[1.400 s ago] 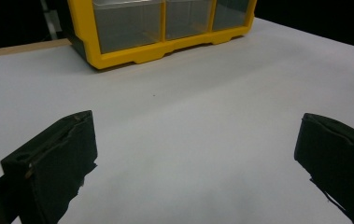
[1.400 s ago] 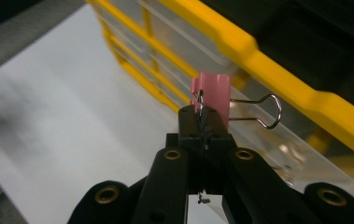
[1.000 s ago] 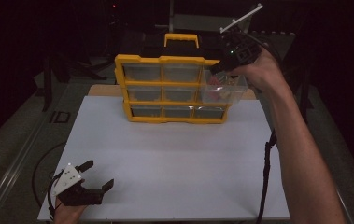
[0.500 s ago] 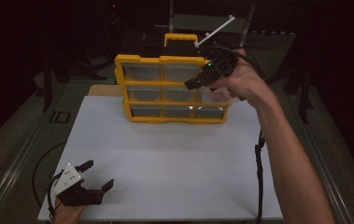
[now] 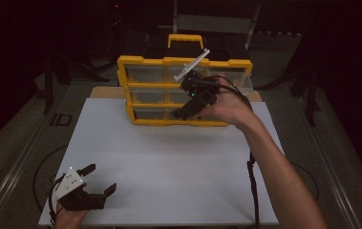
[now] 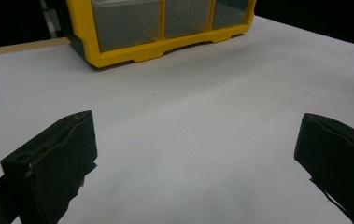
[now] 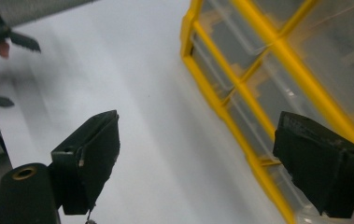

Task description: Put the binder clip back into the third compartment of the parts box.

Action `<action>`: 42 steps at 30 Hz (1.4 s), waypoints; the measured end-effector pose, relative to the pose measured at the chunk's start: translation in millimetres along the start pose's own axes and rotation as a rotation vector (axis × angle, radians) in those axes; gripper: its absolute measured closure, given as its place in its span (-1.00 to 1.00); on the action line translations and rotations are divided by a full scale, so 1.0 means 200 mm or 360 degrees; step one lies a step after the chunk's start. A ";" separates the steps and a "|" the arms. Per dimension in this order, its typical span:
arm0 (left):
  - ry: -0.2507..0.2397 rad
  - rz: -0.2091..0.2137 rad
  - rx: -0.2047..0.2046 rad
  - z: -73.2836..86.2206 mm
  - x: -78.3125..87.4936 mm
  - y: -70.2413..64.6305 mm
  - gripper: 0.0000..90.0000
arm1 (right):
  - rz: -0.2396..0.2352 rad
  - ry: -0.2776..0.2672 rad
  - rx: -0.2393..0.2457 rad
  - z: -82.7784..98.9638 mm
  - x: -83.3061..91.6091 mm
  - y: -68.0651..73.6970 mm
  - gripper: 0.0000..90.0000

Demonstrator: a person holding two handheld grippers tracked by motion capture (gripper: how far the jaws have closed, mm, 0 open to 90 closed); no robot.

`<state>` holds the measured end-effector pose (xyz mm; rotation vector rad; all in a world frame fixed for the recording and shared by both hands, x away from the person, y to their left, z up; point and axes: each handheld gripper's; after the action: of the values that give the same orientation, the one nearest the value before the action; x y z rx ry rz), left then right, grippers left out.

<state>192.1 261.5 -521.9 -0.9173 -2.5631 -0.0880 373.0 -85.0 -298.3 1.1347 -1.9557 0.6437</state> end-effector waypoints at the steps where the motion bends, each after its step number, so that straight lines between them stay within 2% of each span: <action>1: 0.0001 0.0000 -0.0001 0.00 0.00 0.00 -1.00 | 0.0000 0.0000 0.0000 0.00 0.00 0.00 -0.68; 4: 0.0001 -0.0001 -0.0004 0.00 0.00 0.00 -1.00 | -0.0011 0.0013 0.0007 0.02 -0.03 0.02 -0.68; 5: -0.0002 -0.0002 0.0002 0.00 0.00 0.00 -1.00 | -0.0029 0.0025 0.0029 0.08 -0.08 0.06 -0.68; 6: -0.0002 -0.0002 0.0002 0.00 0.00 0.00 -1.00 | -0.0029 0.0025 0.0029 0.08 -0.08 0.06 -0.68; 7: -0.0001 -0.0002 0.0000 0.00 0.00 0.00 -1.00 | -0.0041 0.0039 0.0026 0.13 -0.11 0.08 -0.68; 9: 0.0000 -0.0002 -0.0002 0.00 0.00 0.00 -1.00 | -0.0035 0.0044 0.0026 0.15 -0.13 0.09 -0.68; 16: 0.0002 -0.0001 -0.0001 0.00 0.00 0.00 -1.00 | -0.0051 0.0091 -0.0013 0.36 -0.26 0.10 -0.68; 18: 0.0001 -0.0002 -0.0001 0.00 0.00 0.00 -1.00 | -0.0018 0.0088 -0.0019 0.43 -0.28 0.11 -0.68; 20: 0.0001 -0.0003 -0.0001 0.00 0.00 0.00 -1.00 | -0.0027 0.0083 -0.0029 0.50 -0.31 0.12 -0.68; 22: 0.0001 -0.0004 -0.0002 0.00 0.00 0.00 -1.00 | 0.0023 0.0090 -0.0030 0.58 -0.35 0.13 -0.68; 26: 0.0000 -0.0007 0.0002 0.00 0.00 0.00 -1.00 | 0.0091 0.0081 -0.0079 0.75 -0.39 0.14 -0.71; 30: -0.0002 -0.0013 0.0004 0.00 -0.01 0.00 -1.00 | 0.0130 0.0055 -0.0103 0.90 -0.42 0.18 -0.74; 32: -0.0003 -0.0016 0.0005 0.00 -0.01 -0.01 -1.00 | 0.0124 0.0004 -0.0152 0.98 -0.41 0.19 -0.75; 34: -0.0005 -0.0019 0.0006 0.00 -0.01 -0.01 -1.00 | 0.0169 -0.0057 -0.0191 1.06 -0.41 0.22 -0.75; 36: -0.0005 -0.0022 0.0006 0.00 -0.01 -0.01 -1.00 | 0.0218 -0.0099 -0.0191 1.13 -0.40 0.23 -0.77; 39: -0.0013 -0.0029 0.0007 0.00 -0.01 -0.01 -1.00 | 0.0295 -0.0240 -0.0255 1.24 -0.38 0.24 -0.80; 40: -0.0016 -0.0031 0.0009 0.00 -0.01 -0.01 -1.00 | 0.0333 -0.0321 -0.0293 1.29 -0.37 0.25 -0.80; 42: -0.0023 -0.0039 0.0008 -0.01 -0.02 -0.01 -1.00 | 0.0352 -0.0424 -0.0353 1.35 -0.36 0.25 -0.80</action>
<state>193.8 258.1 -522.1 -0.8882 -2.5868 -0.0821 251.2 -223.4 -514.1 0.9116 -2.3377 0.3884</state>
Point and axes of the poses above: each handheld gripper's, and its own axes: x roughly backward along the jaws, z roughly out of its underside, y roughly to its left
